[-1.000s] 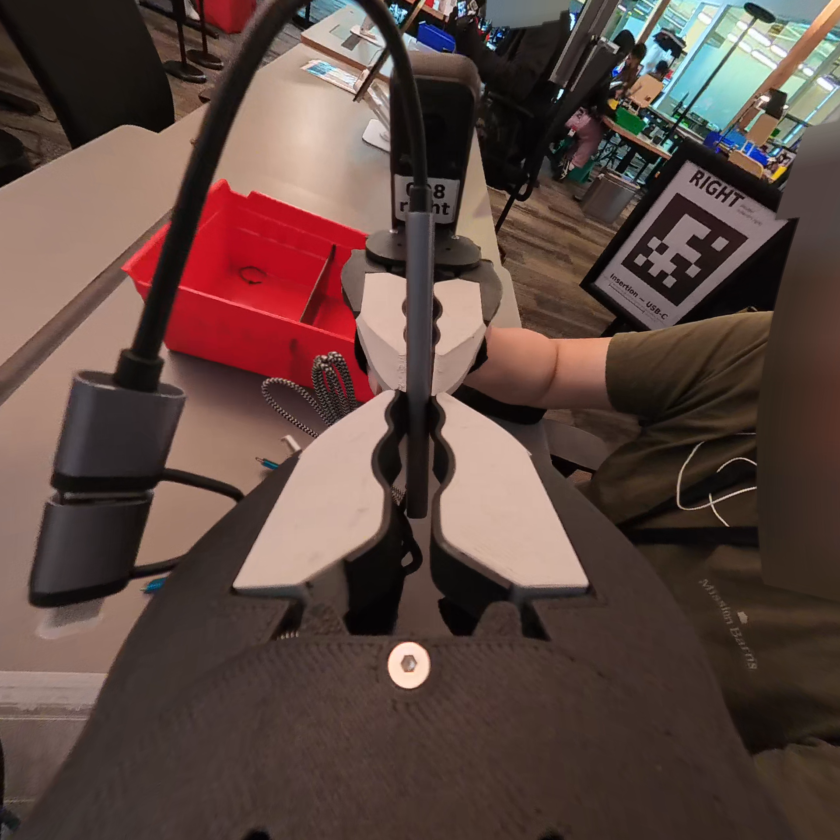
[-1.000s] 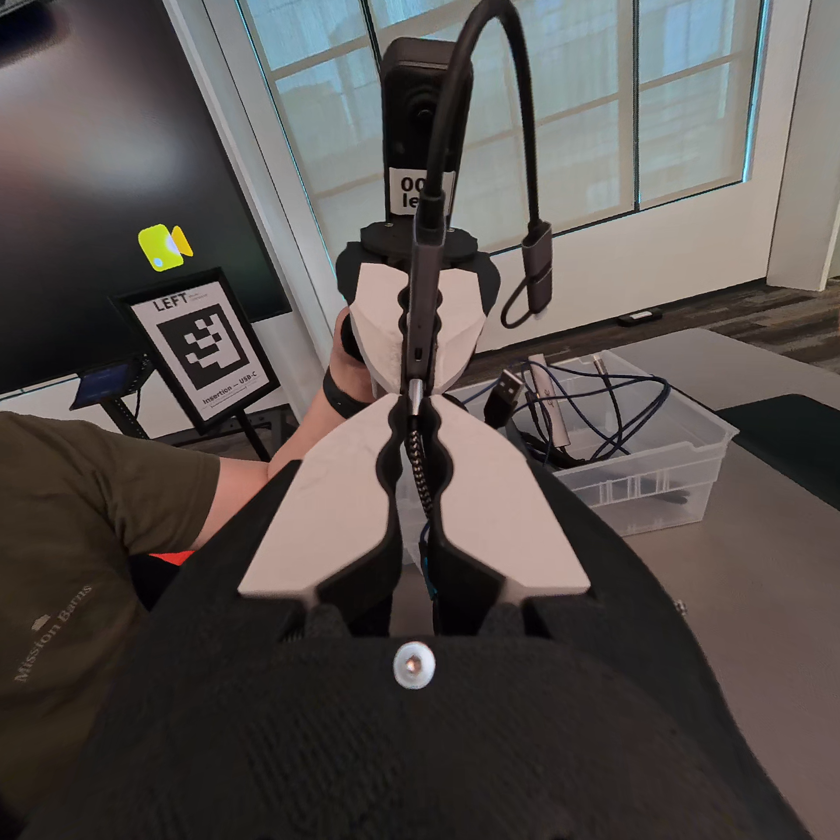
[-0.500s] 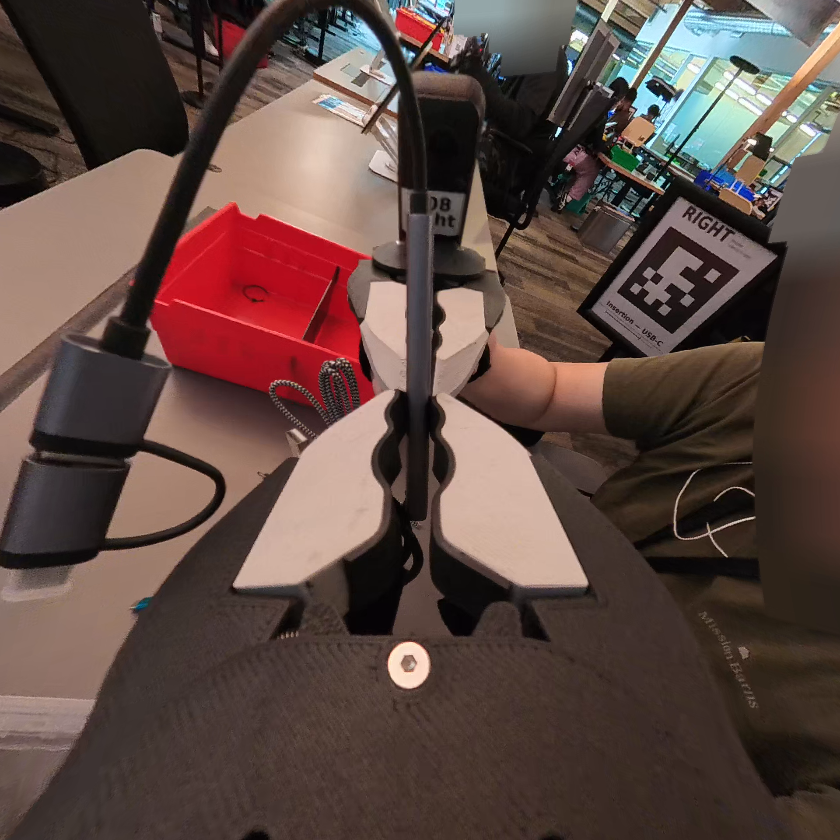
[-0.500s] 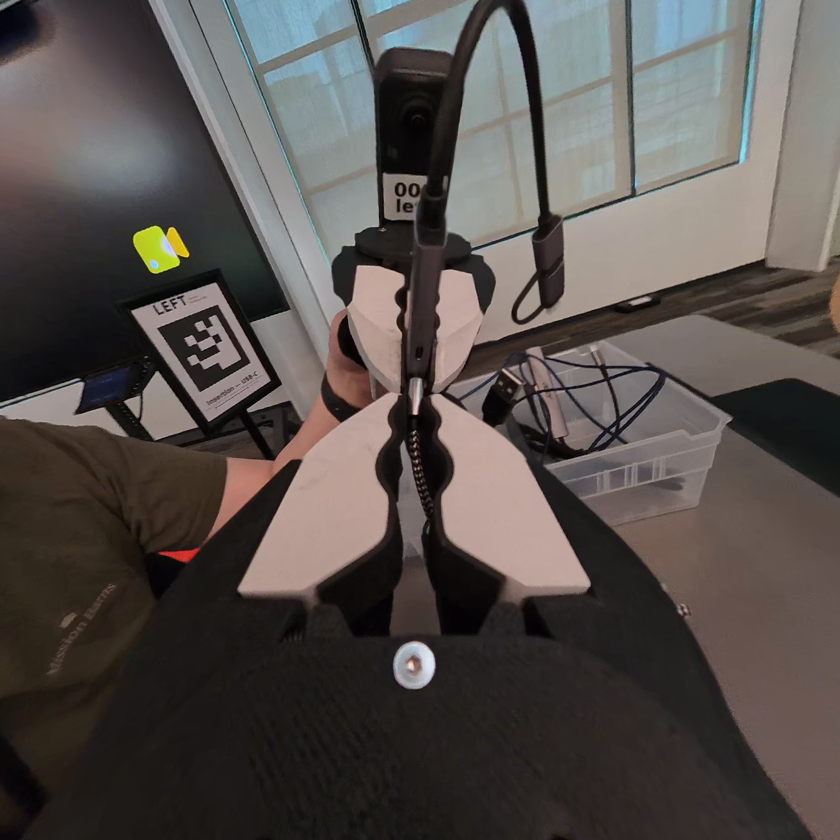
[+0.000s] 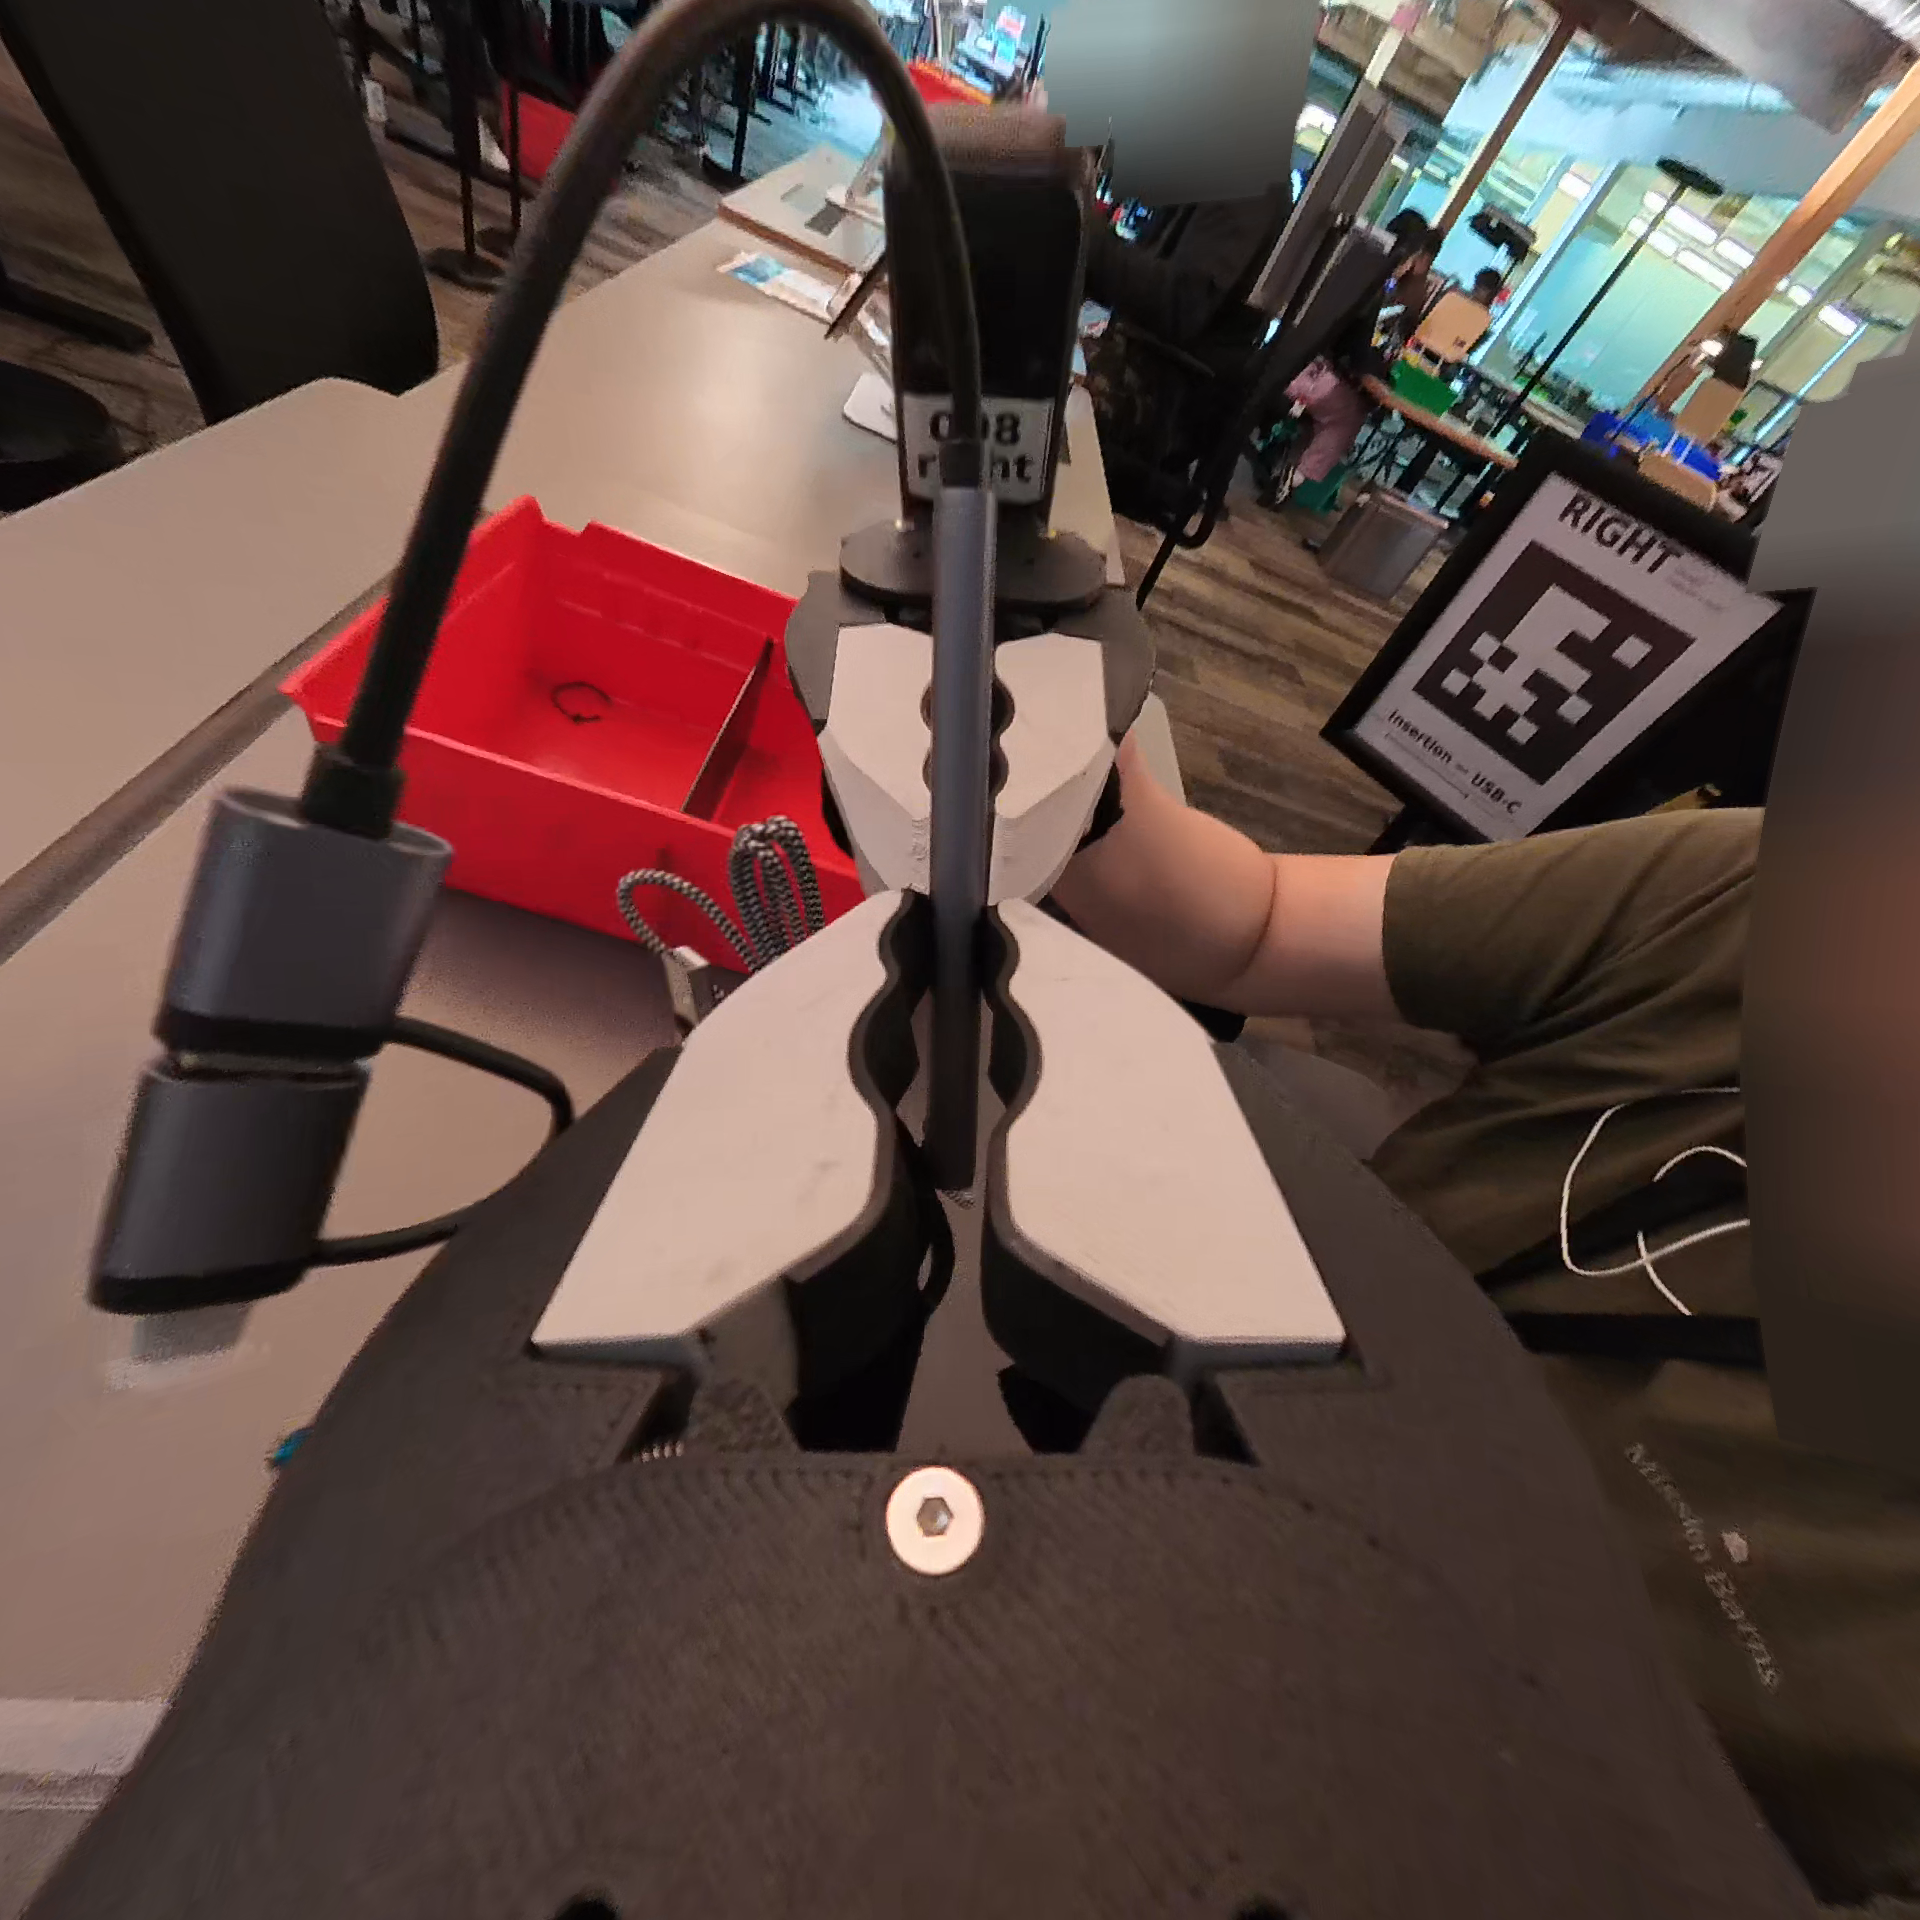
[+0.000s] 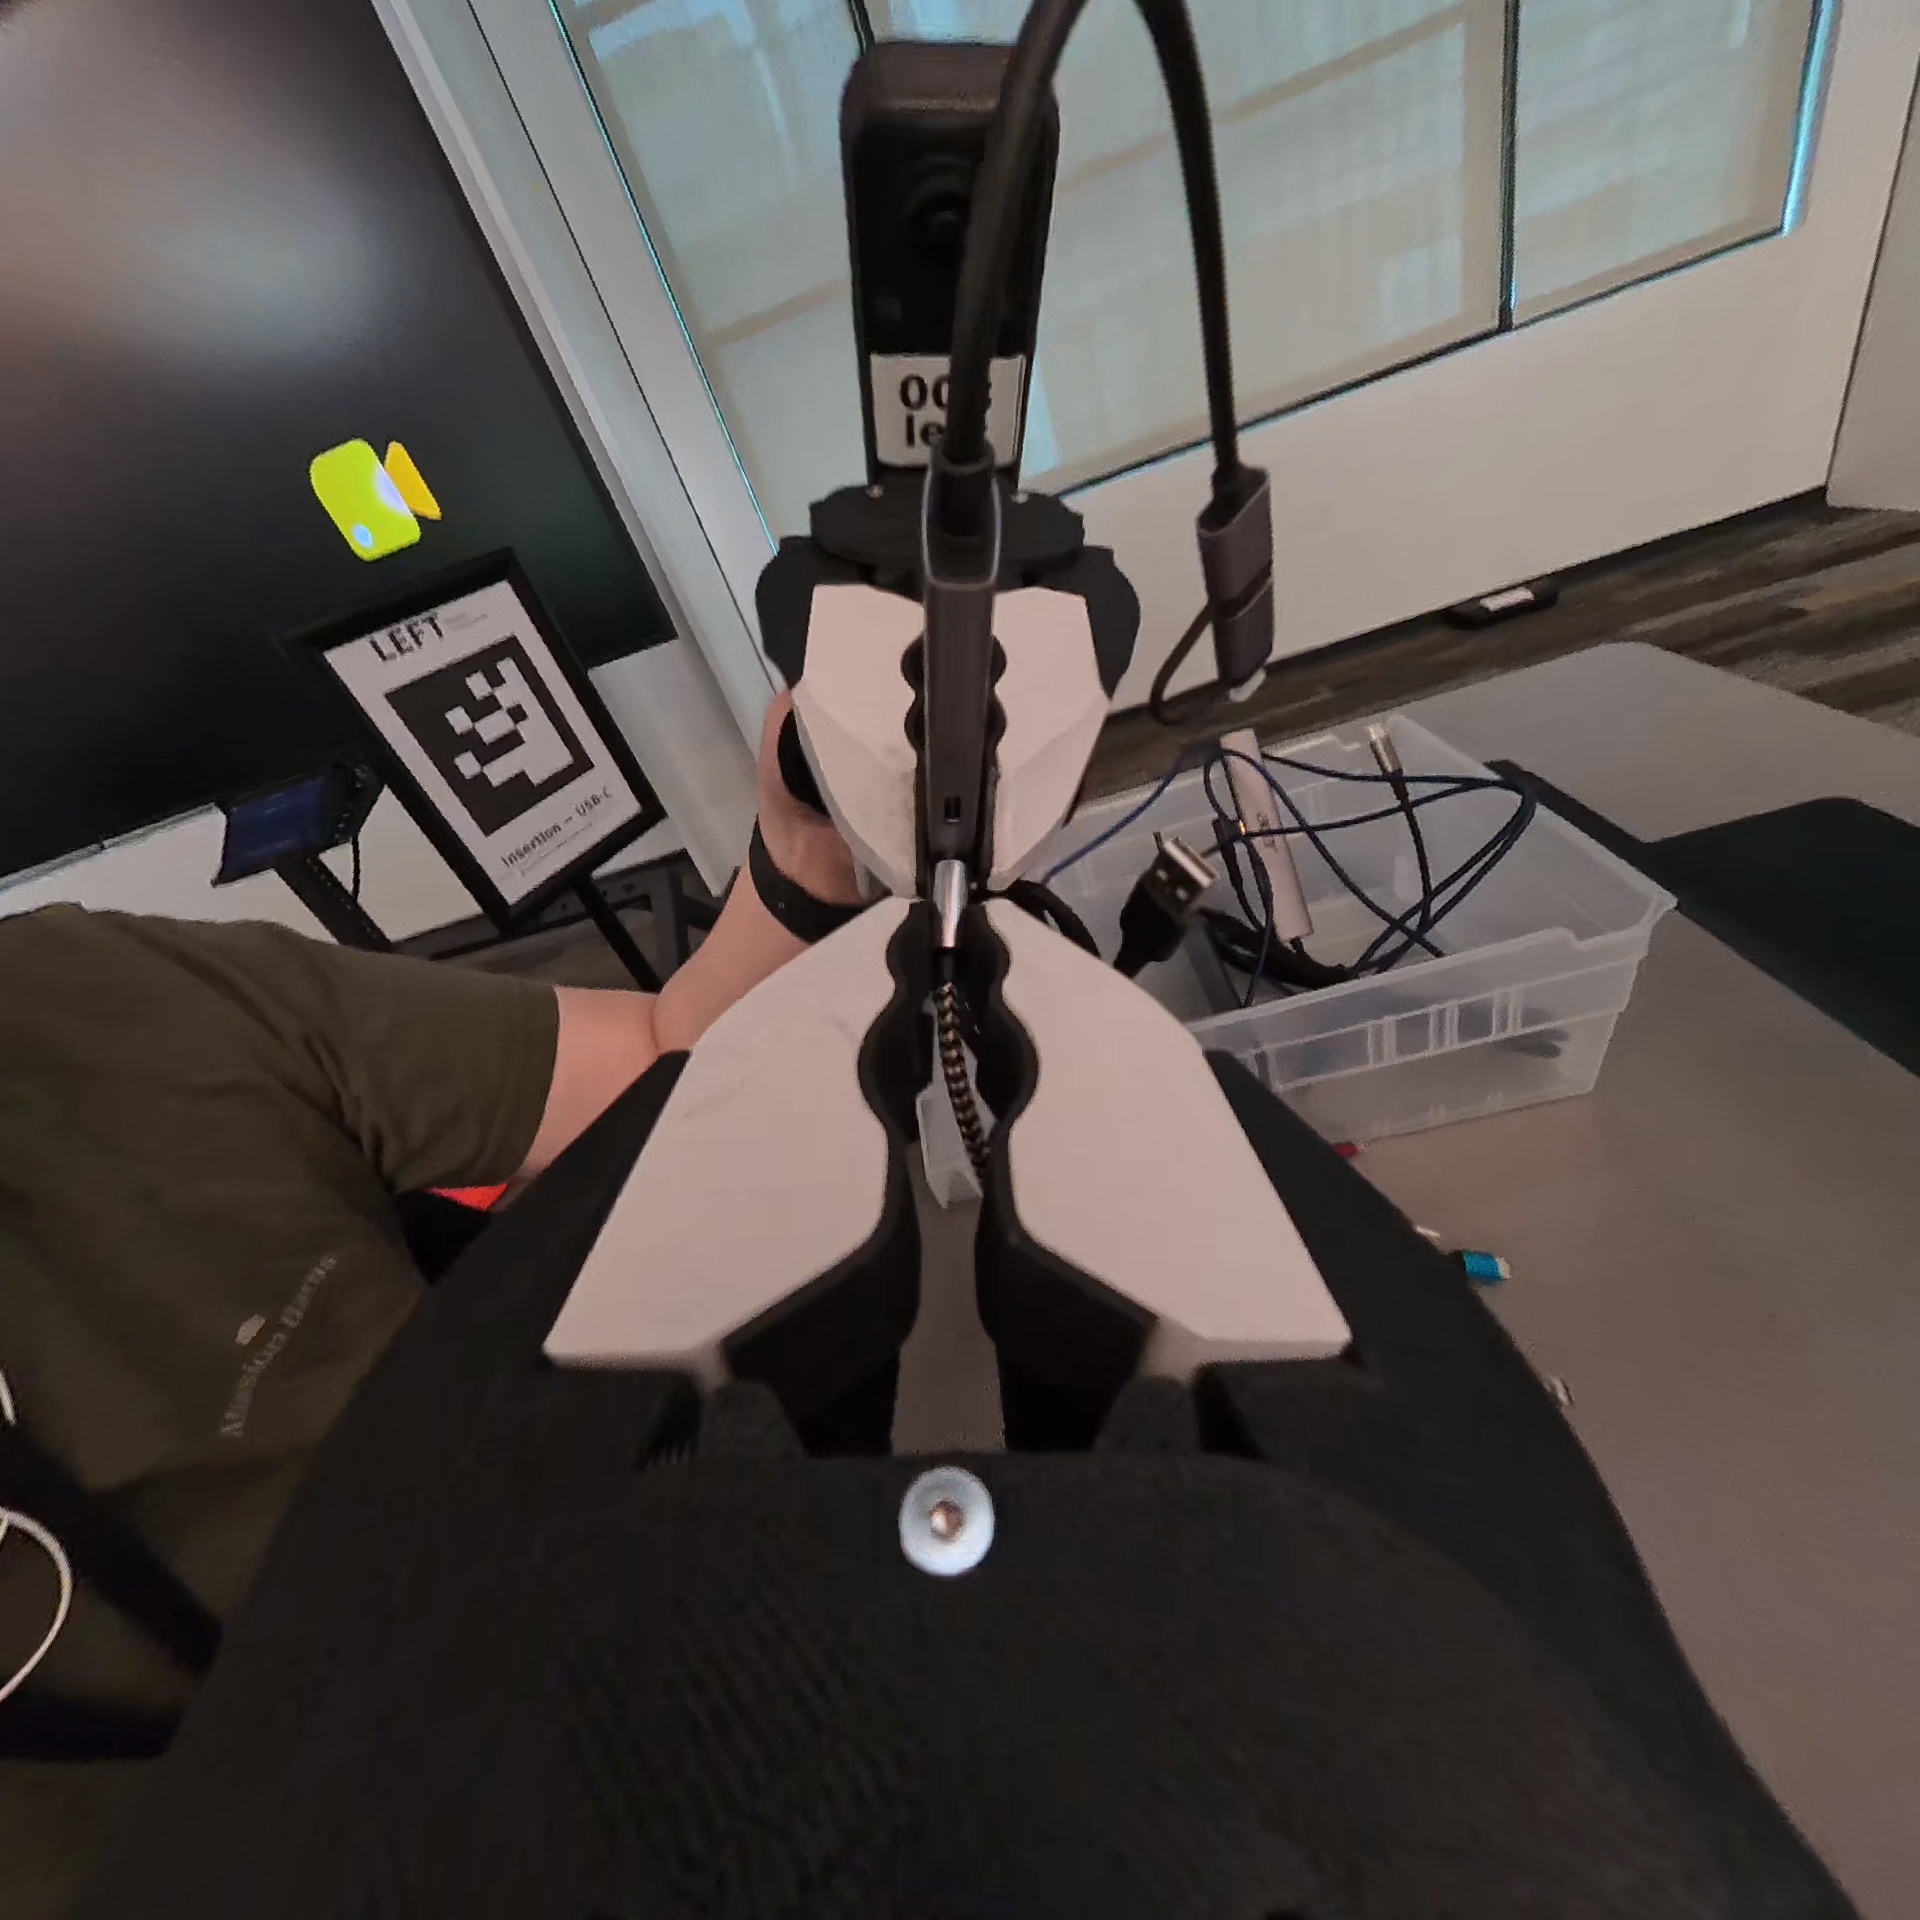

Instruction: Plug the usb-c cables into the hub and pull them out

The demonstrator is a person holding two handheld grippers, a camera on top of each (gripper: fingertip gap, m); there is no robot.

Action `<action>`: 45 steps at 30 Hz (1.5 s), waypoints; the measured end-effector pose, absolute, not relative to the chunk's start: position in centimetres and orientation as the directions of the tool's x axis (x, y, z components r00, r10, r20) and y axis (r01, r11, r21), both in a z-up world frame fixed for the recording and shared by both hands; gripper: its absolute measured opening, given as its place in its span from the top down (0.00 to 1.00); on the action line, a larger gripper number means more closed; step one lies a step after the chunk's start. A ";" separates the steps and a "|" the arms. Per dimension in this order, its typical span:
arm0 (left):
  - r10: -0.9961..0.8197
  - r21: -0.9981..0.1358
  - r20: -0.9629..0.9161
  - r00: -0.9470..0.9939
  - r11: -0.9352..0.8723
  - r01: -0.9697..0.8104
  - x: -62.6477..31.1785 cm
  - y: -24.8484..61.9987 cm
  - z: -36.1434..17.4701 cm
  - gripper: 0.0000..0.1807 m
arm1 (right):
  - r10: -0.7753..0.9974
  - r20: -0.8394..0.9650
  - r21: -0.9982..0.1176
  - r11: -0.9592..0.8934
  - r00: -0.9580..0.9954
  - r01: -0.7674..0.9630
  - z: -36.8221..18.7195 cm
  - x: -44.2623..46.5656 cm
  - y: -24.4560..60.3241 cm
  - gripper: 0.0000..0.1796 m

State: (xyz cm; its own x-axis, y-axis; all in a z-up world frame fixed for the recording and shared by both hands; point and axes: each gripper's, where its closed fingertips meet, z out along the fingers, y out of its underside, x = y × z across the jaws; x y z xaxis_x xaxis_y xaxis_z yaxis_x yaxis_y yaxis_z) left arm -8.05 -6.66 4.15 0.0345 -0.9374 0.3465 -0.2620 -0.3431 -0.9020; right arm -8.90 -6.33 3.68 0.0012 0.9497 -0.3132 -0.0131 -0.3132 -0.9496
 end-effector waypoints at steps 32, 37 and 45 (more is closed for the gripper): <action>-0.953 -0.898 0.299 0.044 -0.297 -0.325 -6.6 -7.7 3.3 0.95 | 0.930 -0.365 -0.924 -0.359 -0.029 0.132 2.7 -7.3 -7.4 0.96; -0.952 -0.897 0.304 0.039 -0.300 -0.324 -6.5 -7.7 3.3 0.95 | 0.931 -0.364 -0.925 -0.358 -0.029 0.130 2.7 -7.3 -7.4 0.96; -0.913 -0.844 0.408 0.011 -0.382 -0.377 -8.2 -8.2 2.6 0.94 | 0.958 -0.286 -0.951 -0.283 -0.010 0.121 2.6 -8.1 -7.5 0.97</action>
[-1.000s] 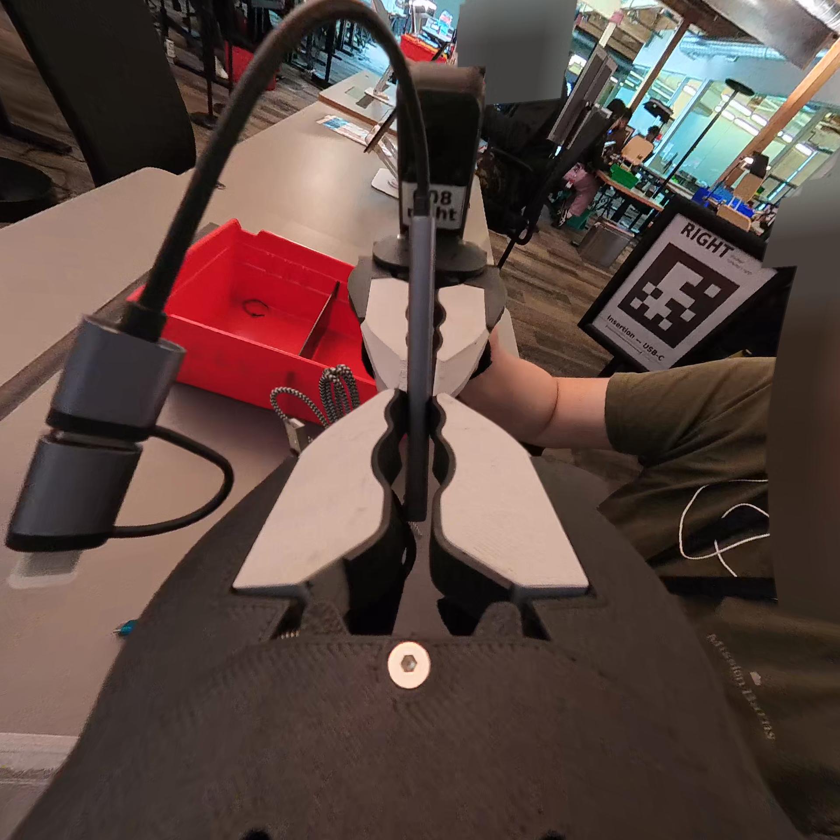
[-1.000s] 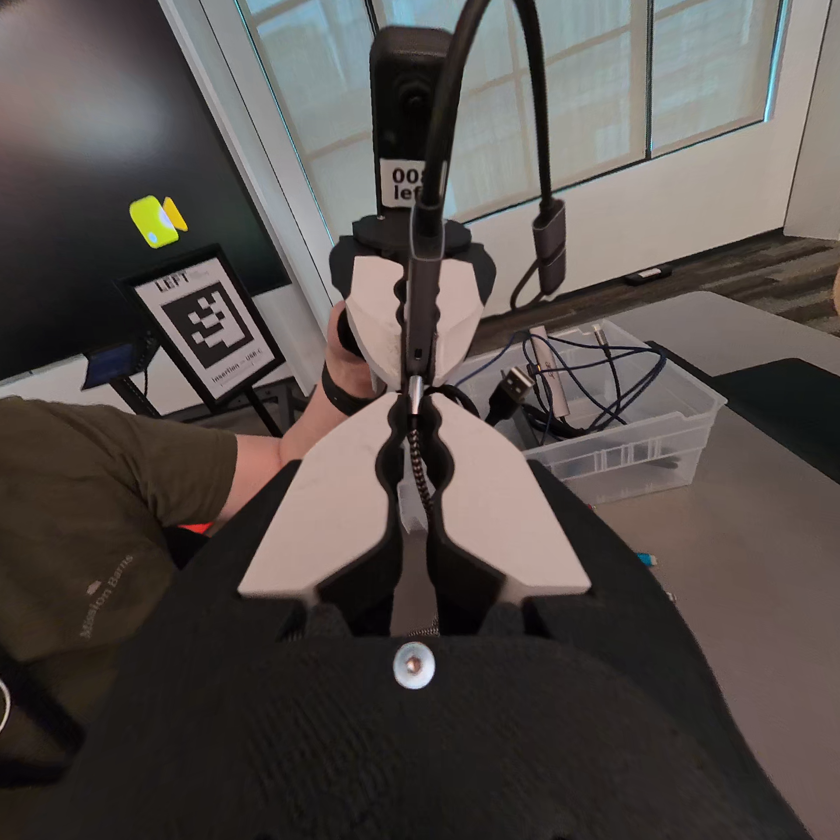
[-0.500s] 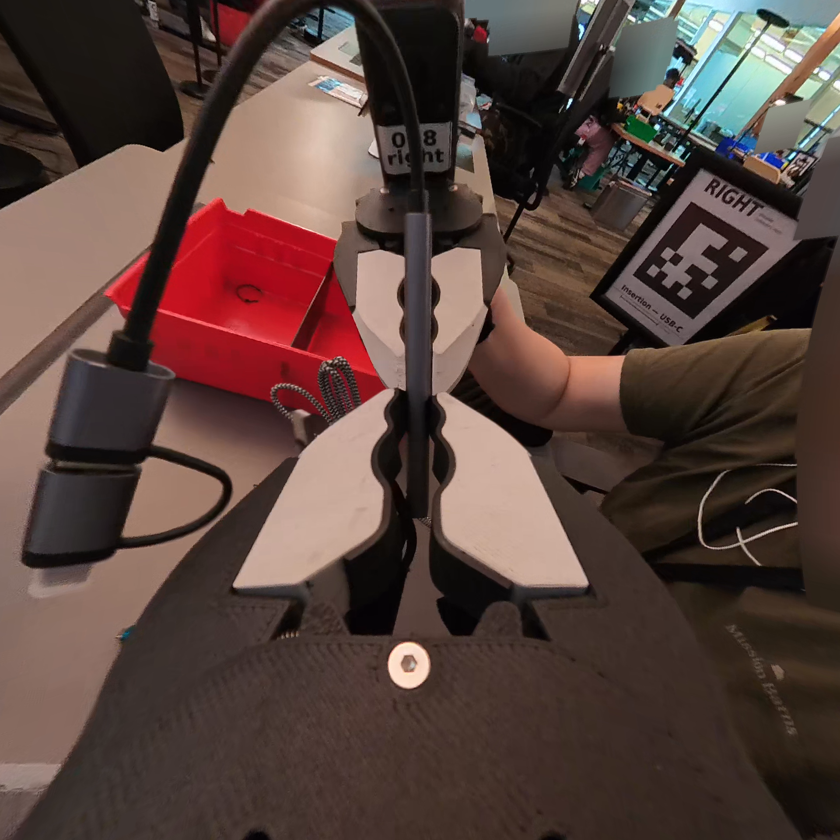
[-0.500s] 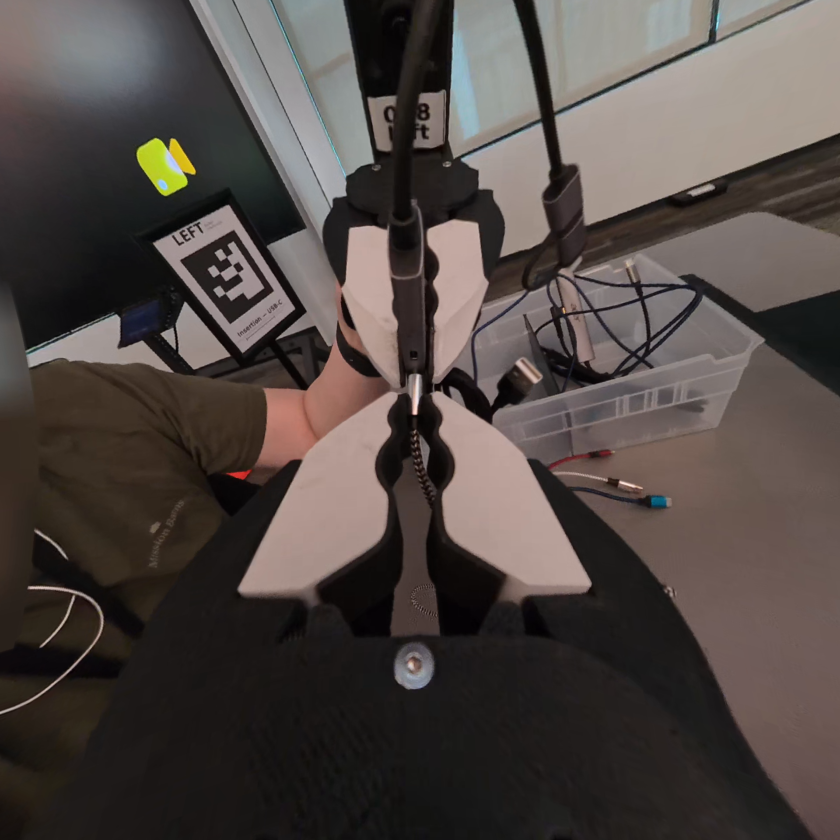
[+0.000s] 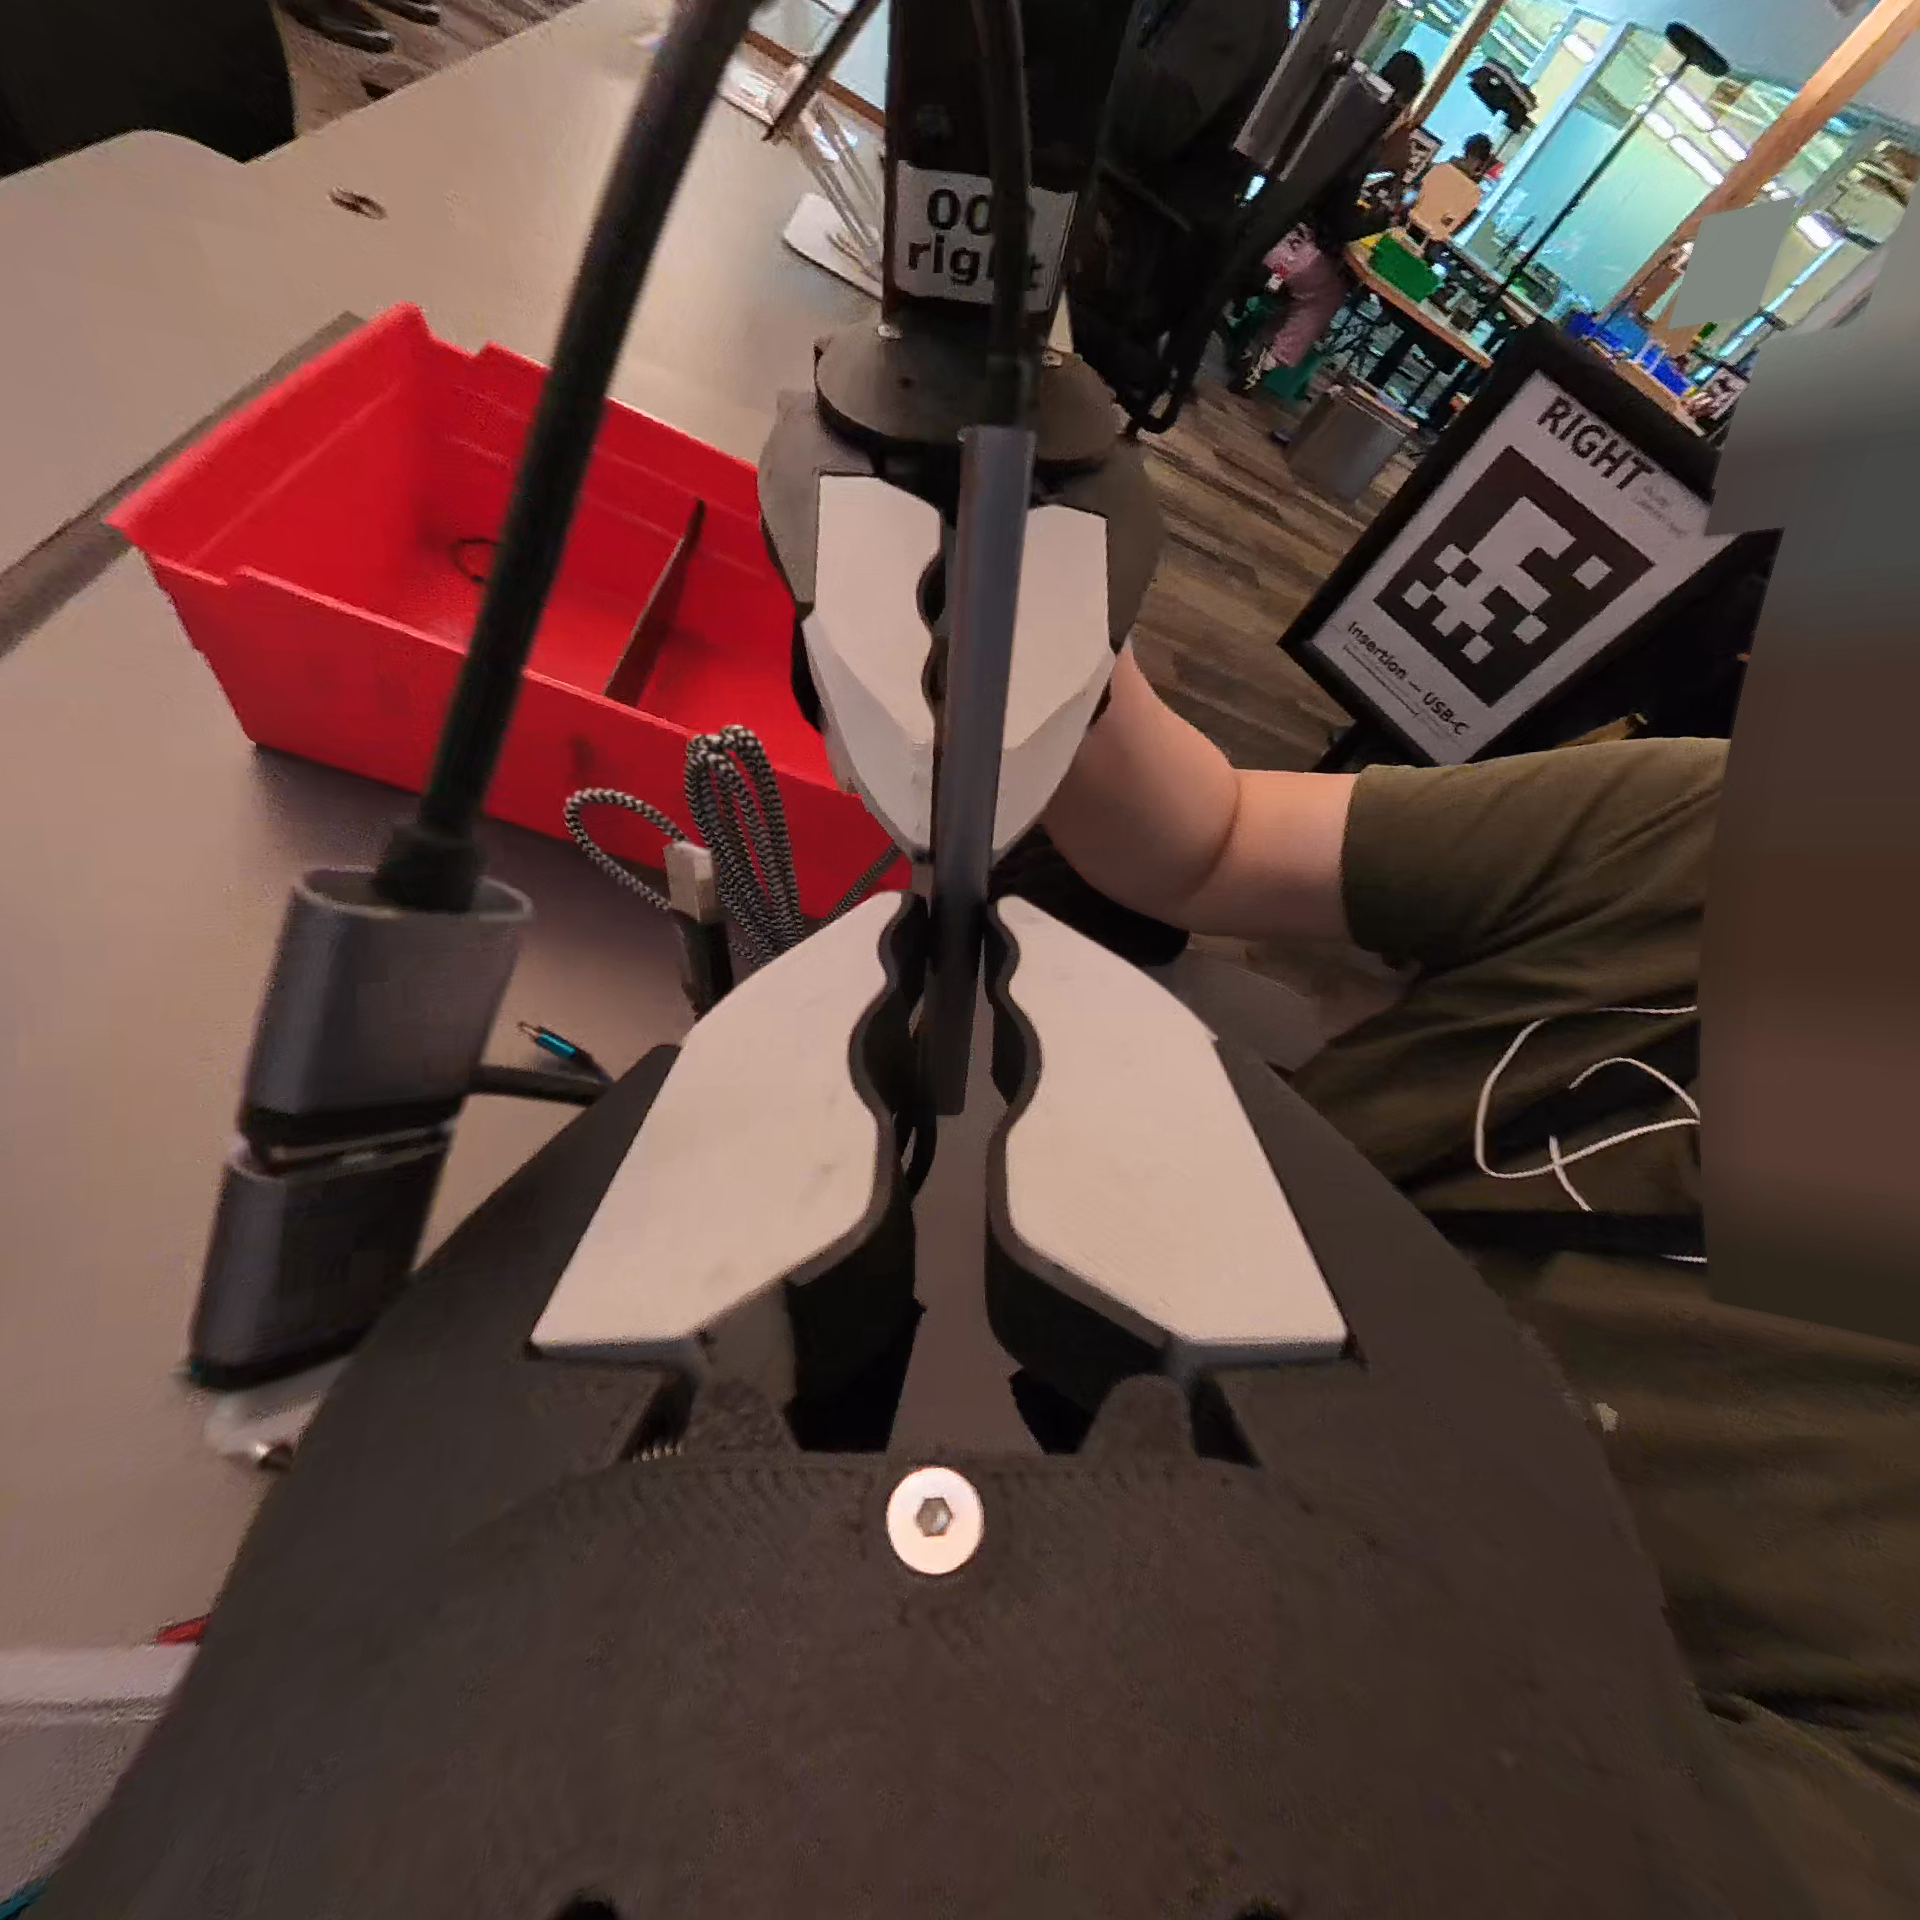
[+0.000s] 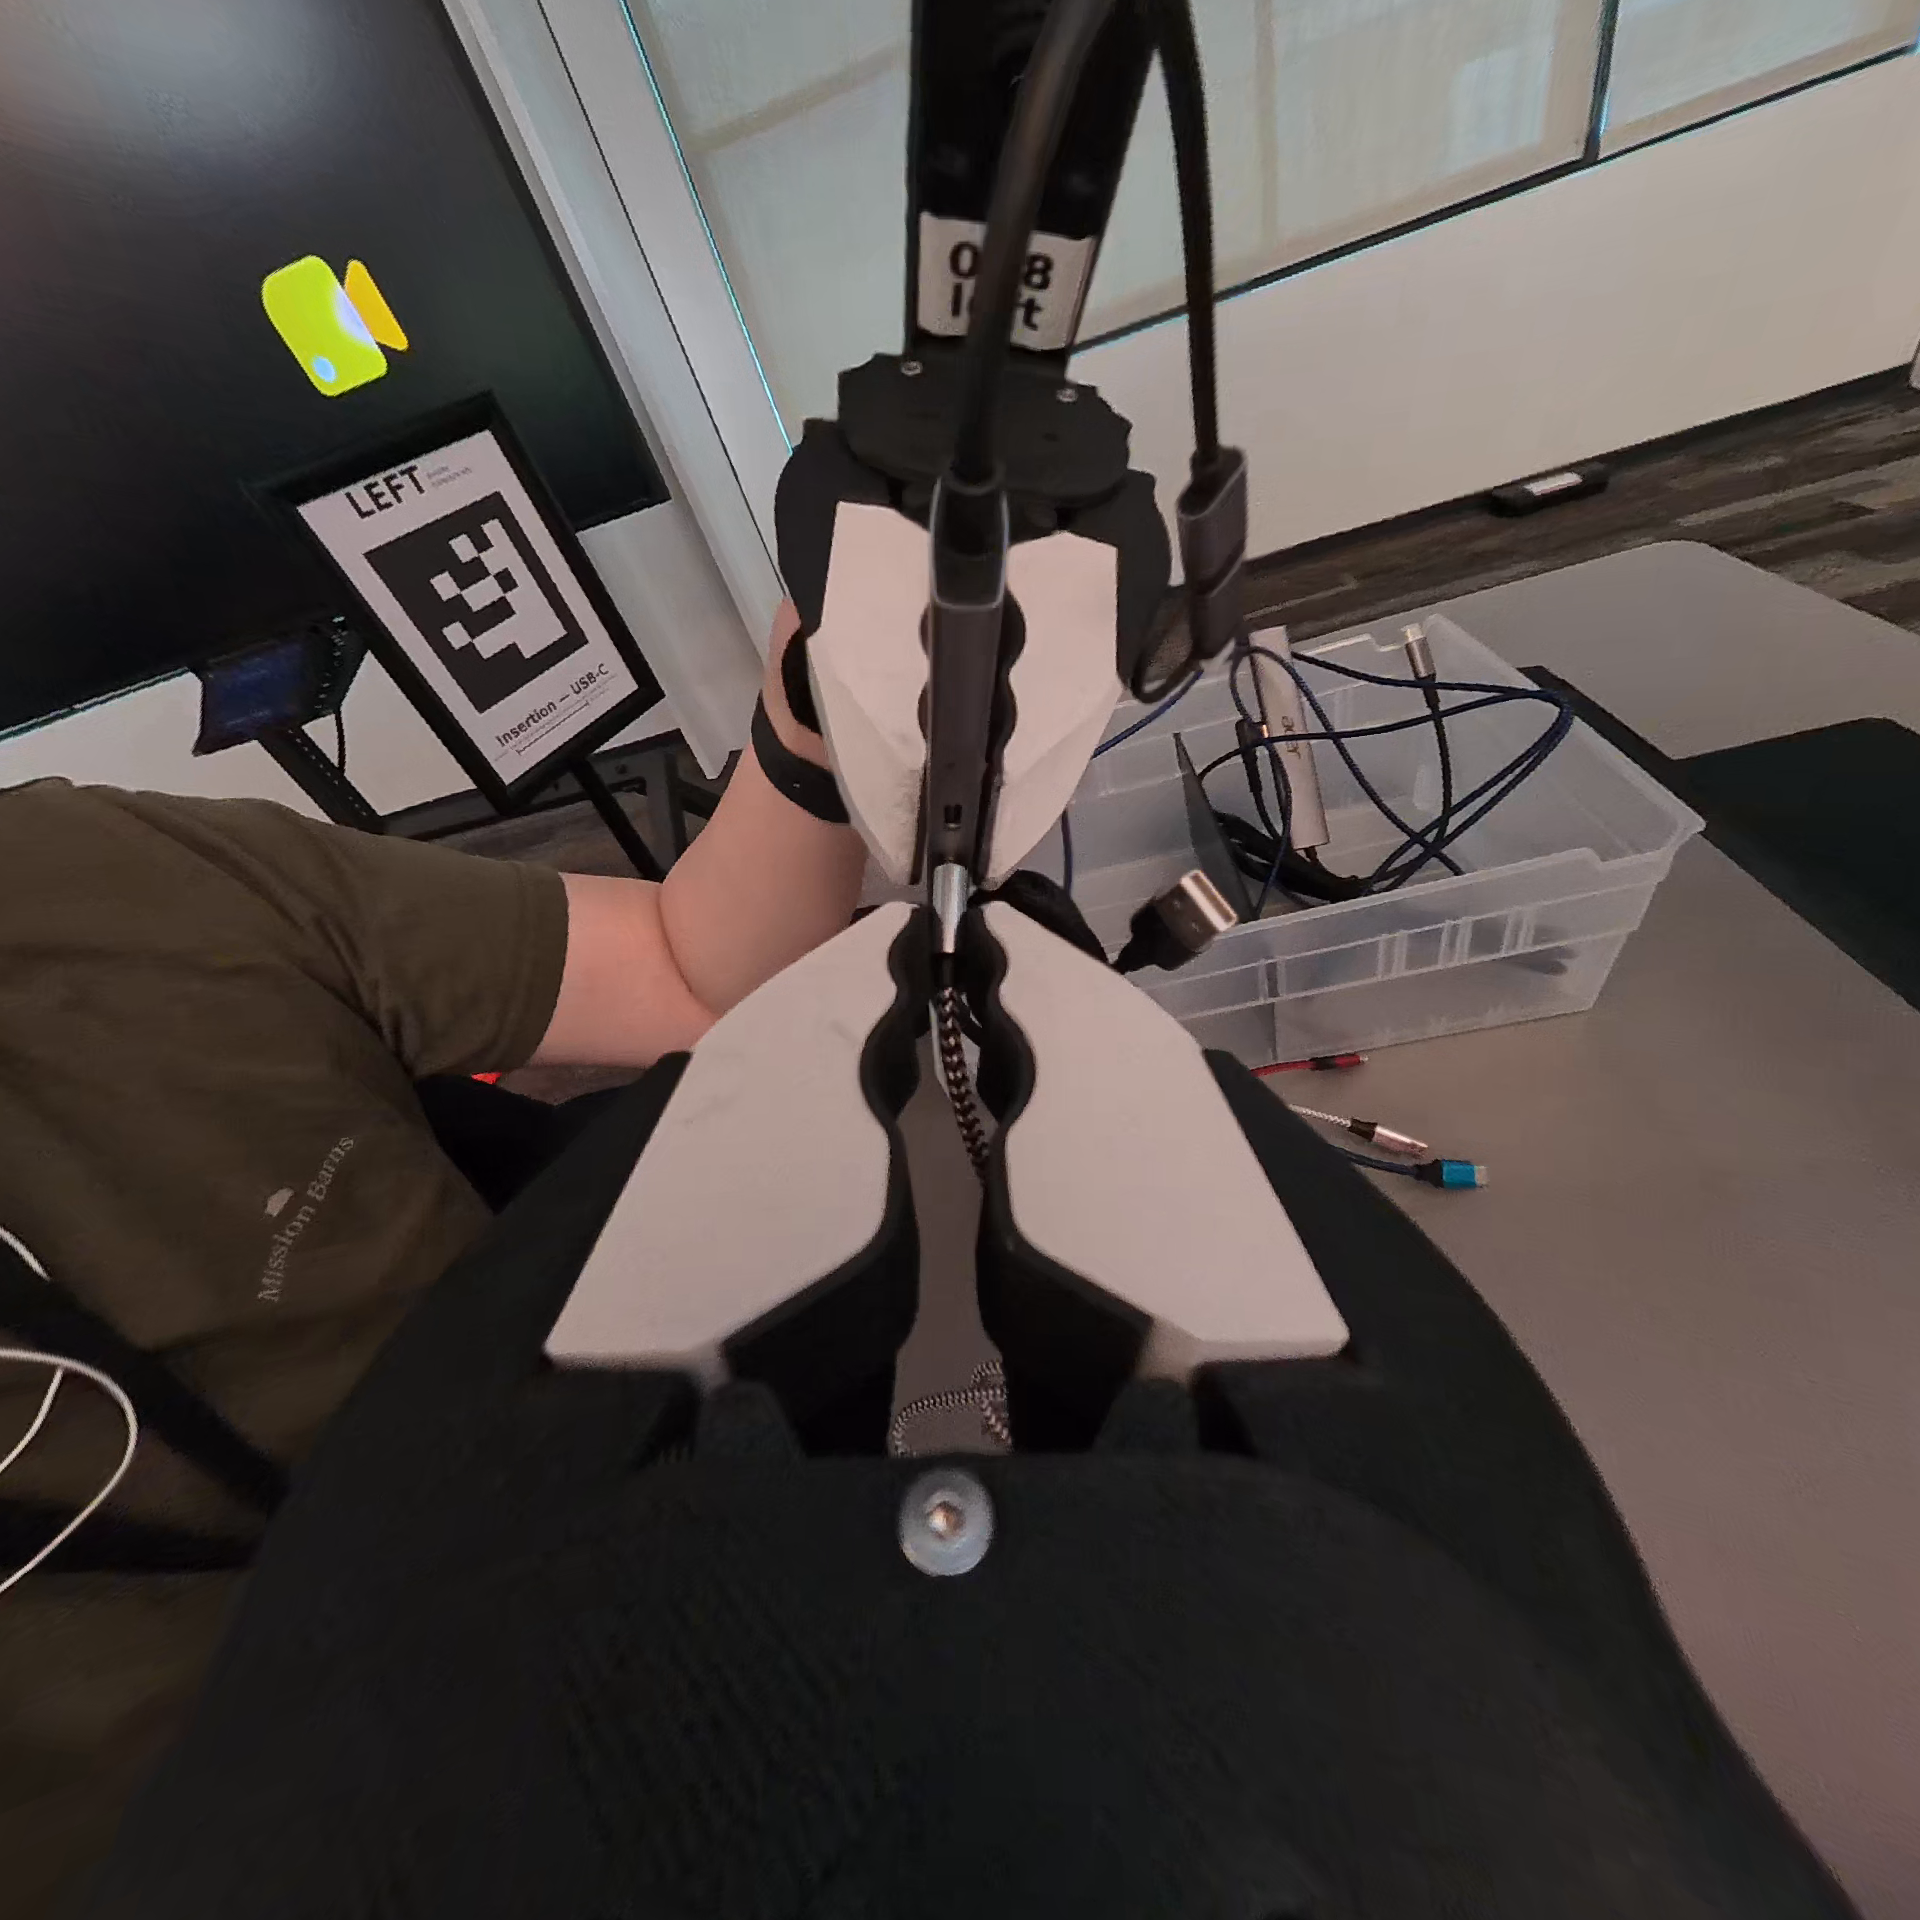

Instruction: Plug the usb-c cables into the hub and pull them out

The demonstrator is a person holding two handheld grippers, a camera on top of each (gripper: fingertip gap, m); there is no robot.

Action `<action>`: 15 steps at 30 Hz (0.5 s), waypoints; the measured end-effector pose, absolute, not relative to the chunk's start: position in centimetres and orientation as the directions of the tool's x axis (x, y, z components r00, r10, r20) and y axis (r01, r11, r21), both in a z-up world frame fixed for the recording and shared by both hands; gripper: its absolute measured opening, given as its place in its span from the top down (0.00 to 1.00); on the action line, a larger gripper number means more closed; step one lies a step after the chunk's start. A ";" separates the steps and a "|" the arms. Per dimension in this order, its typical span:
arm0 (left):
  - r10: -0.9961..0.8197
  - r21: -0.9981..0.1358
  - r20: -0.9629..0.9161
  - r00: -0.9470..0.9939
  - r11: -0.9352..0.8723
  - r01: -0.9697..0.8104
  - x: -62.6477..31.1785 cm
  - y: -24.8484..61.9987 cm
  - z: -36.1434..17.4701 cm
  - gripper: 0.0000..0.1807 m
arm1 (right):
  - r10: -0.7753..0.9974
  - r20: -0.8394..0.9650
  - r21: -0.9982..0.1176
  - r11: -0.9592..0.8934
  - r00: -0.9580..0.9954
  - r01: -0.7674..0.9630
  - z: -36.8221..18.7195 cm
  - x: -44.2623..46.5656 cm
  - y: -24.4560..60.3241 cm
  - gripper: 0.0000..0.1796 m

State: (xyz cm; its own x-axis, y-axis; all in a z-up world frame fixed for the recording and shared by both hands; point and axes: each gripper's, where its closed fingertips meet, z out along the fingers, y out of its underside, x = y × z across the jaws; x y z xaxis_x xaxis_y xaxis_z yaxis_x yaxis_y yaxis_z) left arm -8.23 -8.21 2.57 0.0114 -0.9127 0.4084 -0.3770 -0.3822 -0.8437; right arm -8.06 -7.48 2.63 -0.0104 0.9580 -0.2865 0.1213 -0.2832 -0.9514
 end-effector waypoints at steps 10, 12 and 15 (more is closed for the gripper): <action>-0.939 -0.893 0.342 0.039 -0.337 -0.299 -7.9 -7.3 3.7 0.95 | 0.940 -0.339 -0.940 -0.340 -0.049 -0.015 3.8 -8.3 -6.8 0.93; -0.939 -0.892 0.340 0.045 -0.338 -0.301 -7.8 -7.2 3.5 0.95 | 0.943 -0.330 -0.943 -0.331 -0.035 -0.024 3.7 -8.4 -6.6 0.97; -0.926 -0.882 0.377 0.009 -0.362 -0.301 -7.8 -7.5 3.4 0.95 | 0.935 -0.351 -0.936 -0.352 -0.053 -0.004 3.5 -8.4 -6.9 0.97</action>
